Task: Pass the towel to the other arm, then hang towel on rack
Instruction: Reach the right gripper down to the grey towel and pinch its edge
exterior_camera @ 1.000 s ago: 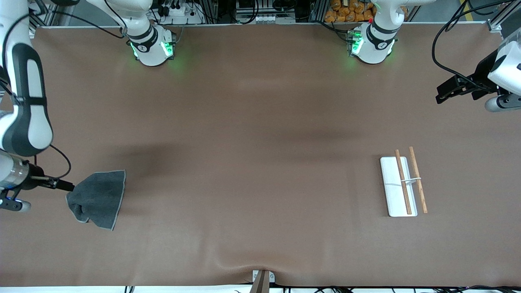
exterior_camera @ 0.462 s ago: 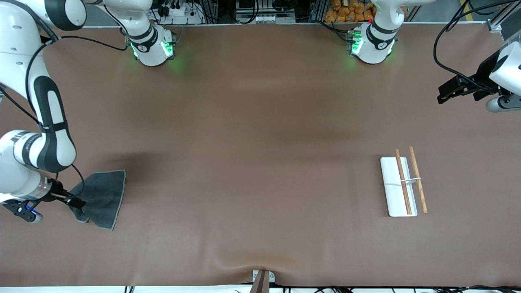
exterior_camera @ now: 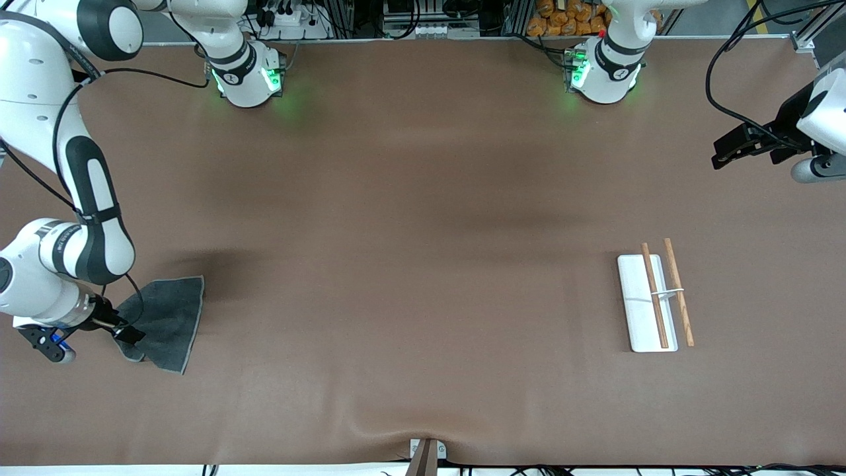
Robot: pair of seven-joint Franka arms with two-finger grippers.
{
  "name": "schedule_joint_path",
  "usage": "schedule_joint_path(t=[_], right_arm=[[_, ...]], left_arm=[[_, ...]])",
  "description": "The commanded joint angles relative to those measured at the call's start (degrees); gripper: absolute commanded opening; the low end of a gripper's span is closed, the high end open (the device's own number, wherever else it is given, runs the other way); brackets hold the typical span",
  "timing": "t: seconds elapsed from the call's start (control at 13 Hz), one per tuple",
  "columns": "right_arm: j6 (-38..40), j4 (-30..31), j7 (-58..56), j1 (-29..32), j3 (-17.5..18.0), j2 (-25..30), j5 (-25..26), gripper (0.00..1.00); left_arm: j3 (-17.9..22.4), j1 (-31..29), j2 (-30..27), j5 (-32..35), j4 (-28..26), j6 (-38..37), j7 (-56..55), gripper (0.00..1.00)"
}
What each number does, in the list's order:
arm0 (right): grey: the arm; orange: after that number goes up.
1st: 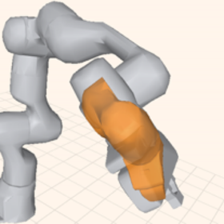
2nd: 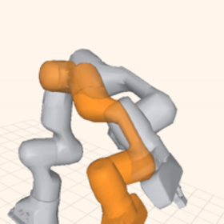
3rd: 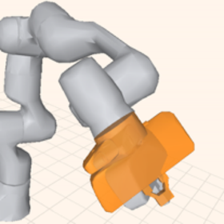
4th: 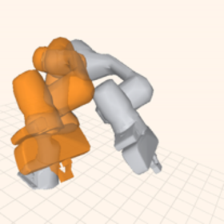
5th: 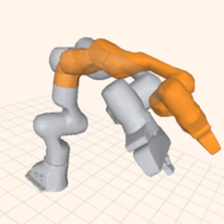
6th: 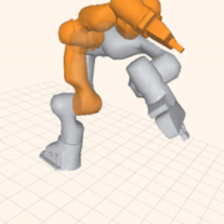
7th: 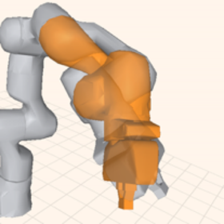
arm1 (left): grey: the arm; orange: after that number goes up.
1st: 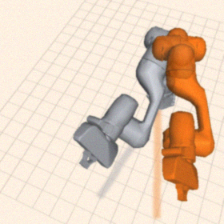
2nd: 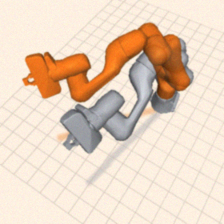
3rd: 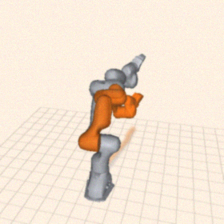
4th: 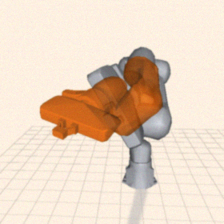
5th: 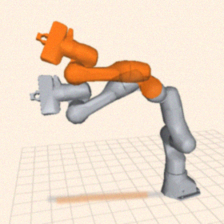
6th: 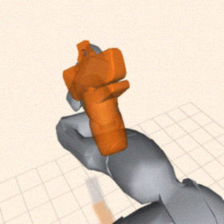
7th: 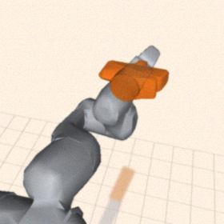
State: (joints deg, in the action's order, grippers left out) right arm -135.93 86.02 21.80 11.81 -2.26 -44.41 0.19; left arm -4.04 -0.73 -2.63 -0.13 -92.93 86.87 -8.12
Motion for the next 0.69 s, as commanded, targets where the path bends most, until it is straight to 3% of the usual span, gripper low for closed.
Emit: schedule_joint_path(t=[0.0, 0.15, 0.23, 0.38, 0.62], right_arm=[[-0.9, -1.1, -0.1, 1.6, 0.8, -1.5, 0.5, 0.92], [-3.2, -0.8, -0.3, 1.6, 0.8, -1.9, 0.6, 0.72], [-3.3, -0.6, -0.3, 1.6, 0.8, -2.1, 0.7, 0.52], [-3.3, -0.7, -1.6, 1.3, 0.8, -2.2, 0.8, 0.0], [-3.2, -0.7, -3.6, 1.0, 0.8, -2.1, 0.9, 0.0]], left_arm=[[0.1, -0.3, -0.5, -1.2, -0.9, 0.9, 1.3, 1.0], [0.1, -0.3, -0.5, -1.2, -1.1, 1.1, 1.2, 1.0], [0.1, -0.3, -0.5, -1.2, -1.2, 1.3, 1.3, 1.0], [0.1, -0.3, -0.5, -1.2, -1.3, 1.4, 1.2, 1.0], [0.1, -0.3, -0.5, -1.2, -1.6, 1.5, 1.3, 1.0]])
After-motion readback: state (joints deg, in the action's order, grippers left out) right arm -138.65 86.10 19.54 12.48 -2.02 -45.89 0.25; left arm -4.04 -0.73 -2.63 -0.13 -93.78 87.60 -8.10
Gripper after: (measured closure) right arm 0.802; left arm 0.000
